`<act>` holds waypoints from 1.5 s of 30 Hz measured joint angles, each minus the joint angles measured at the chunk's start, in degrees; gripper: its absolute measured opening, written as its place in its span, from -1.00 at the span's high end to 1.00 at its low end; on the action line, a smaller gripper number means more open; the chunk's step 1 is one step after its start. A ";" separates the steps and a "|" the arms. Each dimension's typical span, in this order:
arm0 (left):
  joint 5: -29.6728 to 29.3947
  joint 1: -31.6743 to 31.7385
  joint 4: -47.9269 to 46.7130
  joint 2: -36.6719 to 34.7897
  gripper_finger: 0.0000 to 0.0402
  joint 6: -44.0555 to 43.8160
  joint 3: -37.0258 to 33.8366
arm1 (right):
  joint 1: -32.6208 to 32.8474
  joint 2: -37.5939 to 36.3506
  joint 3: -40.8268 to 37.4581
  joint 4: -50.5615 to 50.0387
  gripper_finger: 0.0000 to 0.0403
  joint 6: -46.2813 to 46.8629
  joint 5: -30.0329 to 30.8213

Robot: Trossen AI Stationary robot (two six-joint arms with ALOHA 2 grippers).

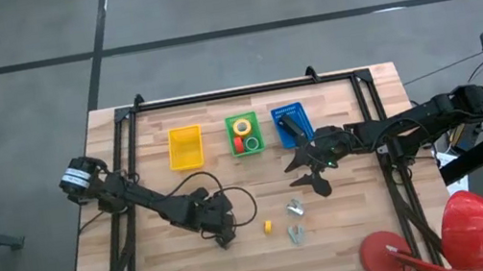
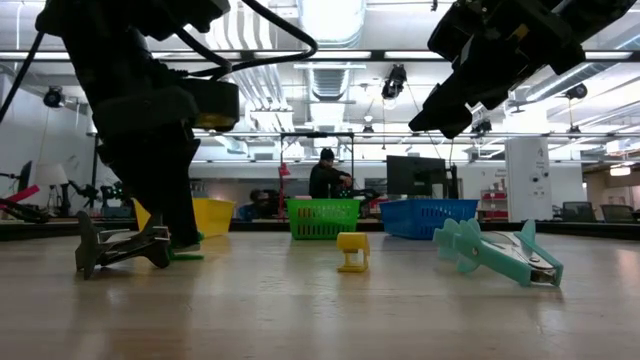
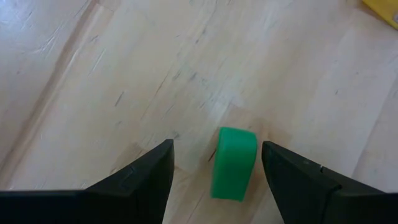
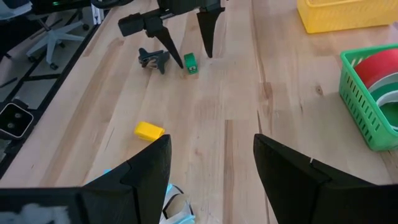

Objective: Pick and place Stapler, Stapler remover, tape
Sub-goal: Put the small green stapler into the blue bin

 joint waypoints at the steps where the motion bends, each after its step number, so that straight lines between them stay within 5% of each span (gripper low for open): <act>1: 0.00 0.00 0.06 0.00 -0.21 -0.01 0.00 | 0.00 0.00 0.00 0.00 -0.10 0.00 -0.01; 23: -0.92 0.00 0.18 0.00 -0.20 -0.08 -0.09 | 0.00 0.02 0.00 -0.04 -0.10 -0.02 -0.01; 45: -2.92 0.04 0.17 0.00 0.21 0.21 -0.09 | 0.00 0.02 0.00 -0.20 -0.10 0.00 0.01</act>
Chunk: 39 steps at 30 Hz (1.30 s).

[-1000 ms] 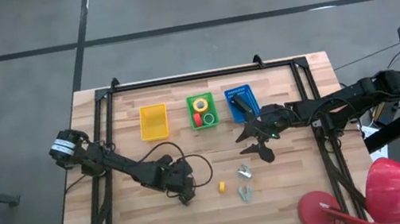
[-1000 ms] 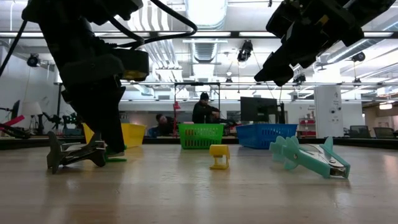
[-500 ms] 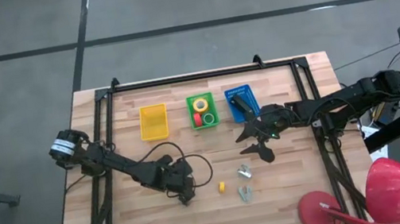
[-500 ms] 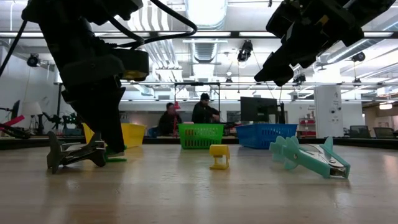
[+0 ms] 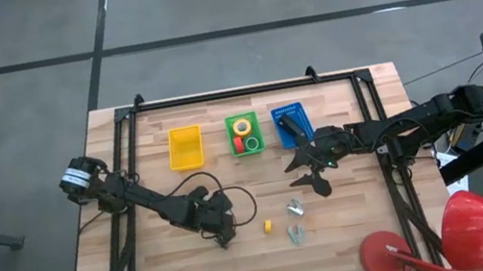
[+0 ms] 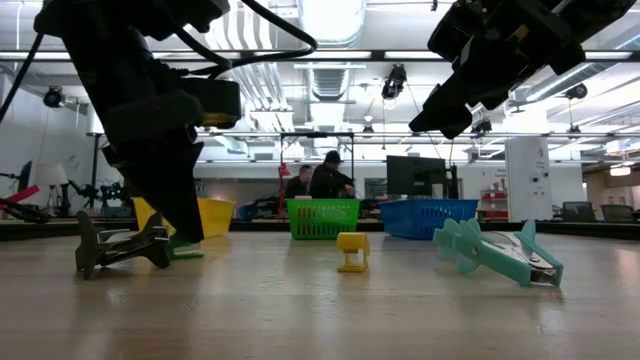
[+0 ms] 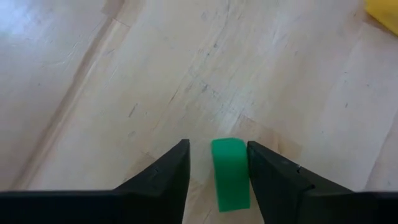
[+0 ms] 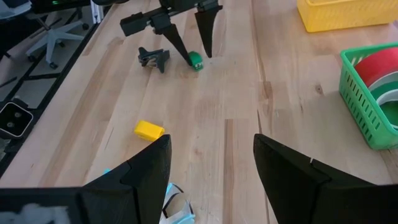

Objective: Pick and place Stapler, Stapler remover, tape
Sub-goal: Put the small green stapler into the blue bin

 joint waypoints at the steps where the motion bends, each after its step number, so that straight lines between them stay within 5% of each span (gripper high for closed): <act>1: -0.41 0.00 0.00 0.00 0.24 -0.01 0.00 | 0.00 0.00 0.00 0.00 -0.10 0.00 0.00; 26: -4.25 0.59 0.72 0.00 0.98 0.57 -0.02 | 0.00 0.00 -1.51 -4.96 -0.10 0.66 0.00; 33: -4.02 0.59 0.67 0.00 0.79 -1.10 0.66 | 0.00 0.00 -1.51 -4.90 -0.10 0.65 0.00; 39: 3.64 0.59 0.01 -0.94 0.38 -3.09 2.52 | 0.00 0.00 -1.51 -4.79 -0.10 0.64 0.00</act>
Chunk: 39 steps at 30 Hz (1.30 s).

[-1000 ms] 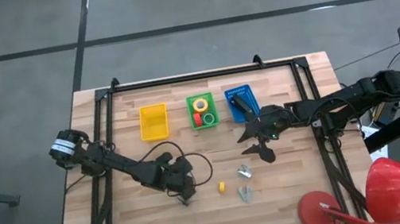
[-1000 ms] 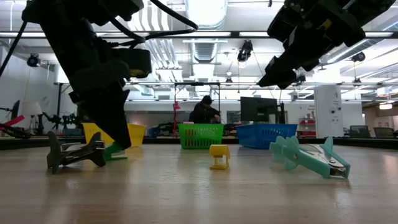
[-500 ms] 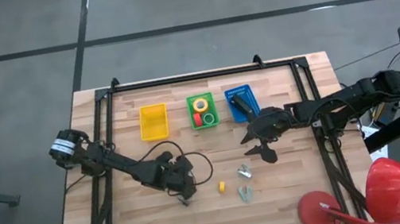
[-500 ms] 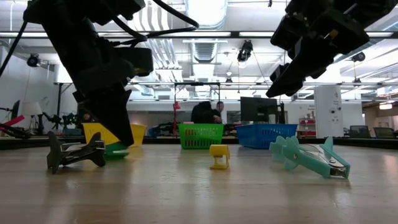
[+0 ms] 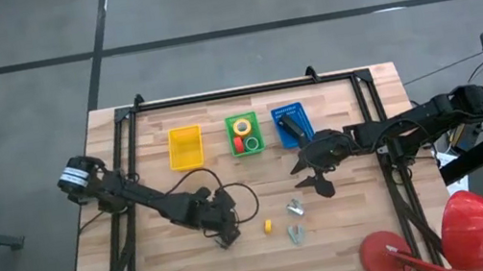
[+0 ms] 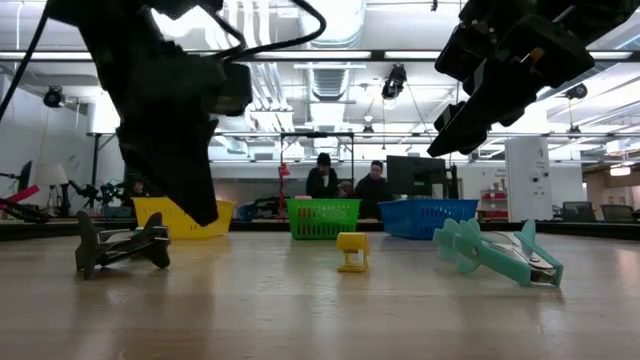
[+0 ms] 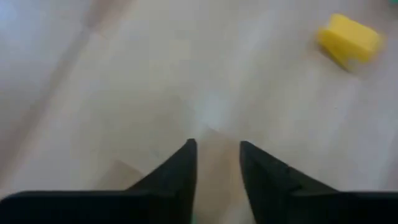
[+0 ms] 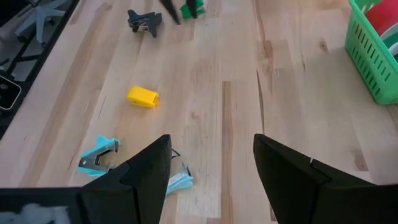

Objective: Pick and place Stapler, Stapler remover, tape
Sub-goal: Put the small green stapler into the blue bin

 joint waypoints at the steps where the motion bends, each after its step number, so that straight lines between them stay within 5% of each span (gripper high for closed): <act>1: 2.17 -0.02 -0.15 -0.30 0.31 -0.82 0.14 | 0.00 0.00 0.00 0.00 -0.10 0.00 0.00; 4: 10.04 -0.25 -2.07 -0.99 0.13 -1.55 0.33 | 0.00 0.00 0.00 0.02 -0.10 -0.01 0.00; 11: 13.86 -0.93 -5.69 -3.27 0.02 -7.09 0.26 | 0.00 0.00 0.00 0.17 -0.10 0.00 0.00; 18: 6.18 -1.55 -14.17 -4.23 0.04 -20.31 0.07 | 0.00 0.00 0.00 0.35 -0.10 -0.01 0.00; 24: 5.21 -1.68 -10.63 -3.19 0.03 -32.64 -2.56 | 0.00 0.00 -0.07 0.59 -0.10 -0.01 0.00; 39: 3.43 -1.66 -7.81 0.64 0.04 -33.00 -2.71 | 0.02 0.00 -0.13 0.75 -0.10 -0.03 0.00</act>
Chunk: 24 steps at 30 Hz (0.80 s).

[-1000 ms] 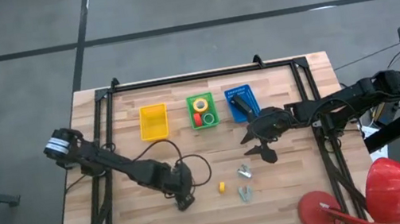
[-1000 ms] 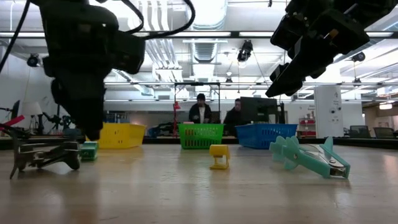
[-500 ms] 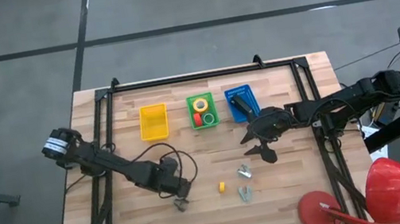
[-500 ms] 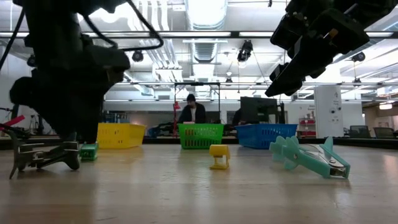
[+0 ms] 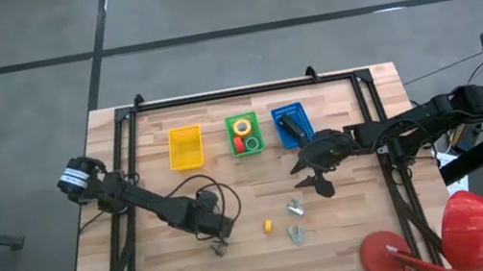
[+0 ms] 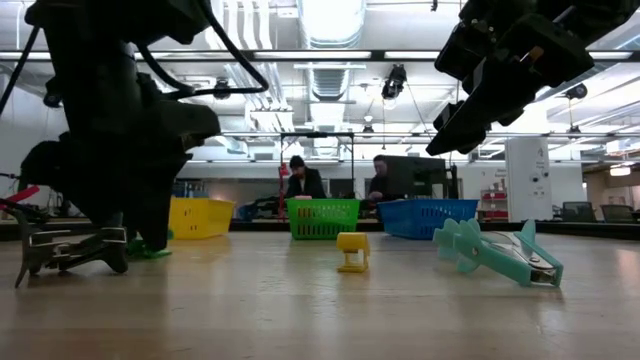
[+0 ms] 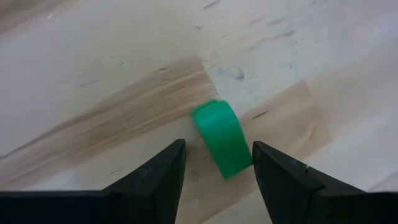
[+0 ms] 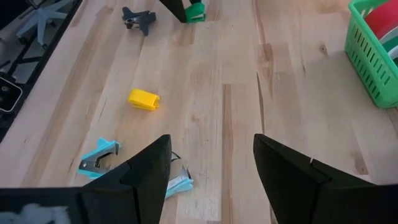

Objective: Pick and place Stapler, Stapler remover, tape
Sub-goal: Put the small green stapler into the blue bin

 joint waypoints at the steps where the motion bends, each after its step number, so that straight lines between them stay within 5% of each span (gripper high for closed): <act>1: 0.00 0.00 0.00 0.20 0.05 0.67 0.01 | 0.00 0.00 0.00 0.00 -0.10 0.00 0.00; 16: -1.70 0.00 -0.47 0.53 0.48 8.72 -0.11 | 0.00 0.00 -1.22 0.20 -0.10 1.67 0.02; 24: -8.01 0.15 2.74 0.81 0.61 11.71 -0.15 | 0.09 0.00 -2.69 4.94 -0.10 0.60 -0.04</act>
